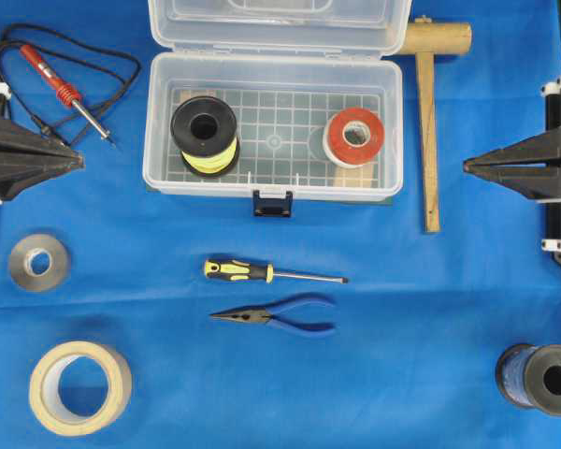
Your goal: Close the tool box with the left arm.
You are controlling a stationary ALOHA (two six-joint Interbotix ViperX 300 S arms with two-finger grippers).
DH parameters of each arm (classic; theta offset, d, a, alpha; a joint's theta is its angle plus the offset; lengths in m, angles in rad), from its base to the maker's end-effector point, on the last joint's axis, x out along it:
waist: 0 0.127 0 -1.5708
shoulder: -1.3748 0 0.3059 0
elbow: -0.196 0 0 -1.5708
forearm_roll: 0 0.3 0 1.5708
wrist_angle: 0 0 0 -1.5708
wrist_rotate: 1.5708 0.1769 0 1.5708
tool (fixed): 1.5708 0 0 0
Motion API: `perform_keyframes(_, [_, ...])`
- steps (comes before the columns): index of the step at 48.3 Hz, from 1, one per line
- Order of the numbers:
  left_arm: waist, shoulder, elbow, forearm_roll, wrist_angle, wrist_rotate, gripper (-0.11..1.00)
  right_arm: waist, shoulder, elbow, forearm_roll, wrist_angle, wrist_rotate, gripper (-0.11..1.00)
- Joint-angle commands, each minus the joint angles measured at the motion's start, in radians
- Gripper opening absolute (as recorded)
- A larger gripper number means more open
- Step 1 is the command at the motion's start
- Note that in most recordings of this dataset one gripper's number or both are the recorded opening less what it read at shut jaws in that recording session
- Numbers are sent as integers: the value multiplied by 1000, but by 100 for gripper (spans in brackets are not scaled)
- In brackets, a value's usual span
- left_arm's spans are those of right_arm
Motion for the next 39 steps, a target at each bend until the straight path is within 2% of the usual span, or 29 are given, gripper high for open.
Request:
perform_keyframes(1, [2,17,-31,-31,5,2,0,-3,5,-40,3,-6,0,0])
perform_keyframes(8, [5,34,-52,-32,23,11,0,-3,23,-61,3,44,0,0])
perform_keyframes(15, [58,54,-118,-32,98,15,0,-6,25,-69,5,77,3,0])
perform_keyframes(19, [110,83,-183,-32,189,18,0,-6,26,-67,5,86,5,0])
perform_keyframes(24, [190,141,-293,-31,362,31,0,-6,28,-67,5,97,6,0])
perform_keyframes(33, [290,256,-482,-29,575,121,1,-6,35,-67,5,115,8,0])
perform_keyframes(35, [304,281,-514,-29,597,147,6,-6,38,-66,5,118,8,0])
perform_keyframes(39, [336,330,-568,-29,612,192,23,-6,41,-66,5,123,8,0])
